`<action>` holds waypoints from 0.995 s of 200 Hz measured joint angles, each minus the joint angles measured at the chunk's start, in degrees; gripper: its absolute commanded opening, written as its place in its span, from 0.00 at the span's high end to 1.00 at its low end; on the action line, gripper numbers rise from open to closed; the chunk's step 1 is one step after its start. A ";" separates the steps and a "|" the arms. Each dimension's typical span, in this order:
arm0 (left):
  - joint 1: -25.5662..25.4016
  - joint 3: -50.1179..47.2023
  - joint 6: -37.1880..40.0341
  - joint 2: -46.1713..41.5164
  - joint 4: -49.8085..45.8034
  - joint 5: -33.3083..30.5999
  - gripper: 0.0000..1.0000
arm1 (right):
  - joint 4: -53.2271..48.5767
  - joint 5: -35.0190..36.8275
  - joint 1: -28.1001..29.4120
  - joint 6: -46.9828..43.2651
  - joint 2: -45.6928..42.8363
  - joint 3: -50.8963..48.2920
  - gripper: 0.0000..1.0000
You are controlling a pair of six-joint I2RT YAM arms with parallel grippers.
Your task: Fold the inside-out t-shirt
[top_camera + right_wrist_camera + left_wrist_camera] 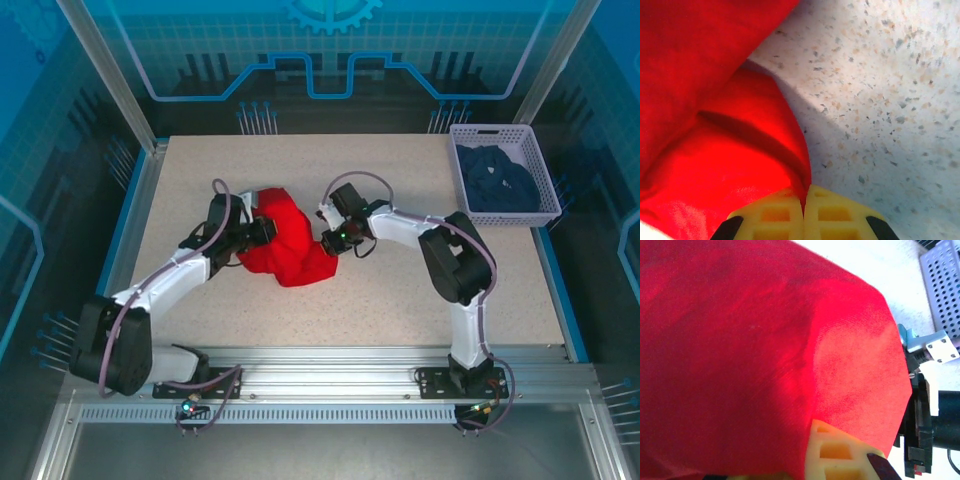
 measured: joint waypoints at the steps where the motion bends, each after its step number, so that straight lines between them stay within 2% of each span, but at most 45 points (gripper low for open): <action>1: 0.00 0.00 -0.02 -0.26 -0.02 -0.04 1.00 | -0.13 -0.15 -0.07 -0.11 -0.13 0.02 1.00; 15: 0.00 0.02 -0.96 -3.15 -0.04 -0.35 1.00 | -0.96 -2.71 -2.62 0.22 -6.19 -0.50 1.00; 34: 0.04 0.46 -3.06 -8.68 0.11 -1.49 1.00 | -0.20 -5.53 -8.83 1.62 -20.68 -0.52 1.00; 49: 0.11 1.86 -4.15 -13.03 0.74 -3.15 1.00 | 1.27 -5.22 -14.12 2.58 -33.09 2.08 1.00; 64: 0.28 3.91 -4.96 -16.74 1.53 -5.64 0.99 | 3.26 -4.46 -16.31 3.02 -42.01 6.14 1.00; 89: 0.48 7.32 -4.83 -19.69 2.58 -10.14 0.85 | 4.46 -4.20 -16.11 3.02 -49.99 11.10 1.00; 104: 0.48 8.90 -3.89 -18.82 2.03 -12.26 0.76 | 3.98 -3.93 -16.11 3.04 -50.82 11.58 1.00; 121: 0.50 9.01 -2.40 -16.74 -0.20 -14.88 0.48 | 1.95 -3.45 -16.11 3.23 -49.16 10.78 1.00; 137: 0.66 7.91 -0.72 -14.88 -3.23 -16.50 0.33 | -0.20 -2.95 -16.11 4.00 -46.29 9.16 1.00; 158: 0.79 4.15 0.98 -14.01 -6.54 -16.04 0.27 | -3.26 -1.49 -16.22 5.95 -41.40 5.55 1.00; 176: 0.00 0.04 1.27 -13.99 -7.43 -14.23 0.25 | -4.66 -0.66 -17.29 7.87 -36.76 2.01 1.00; 199: -5.29 -5.46 1.42 -13.99 -8.17 -12.70 0.24 | -5.53 1.44 -20.48 9.25 -28.44 -1.33 1.00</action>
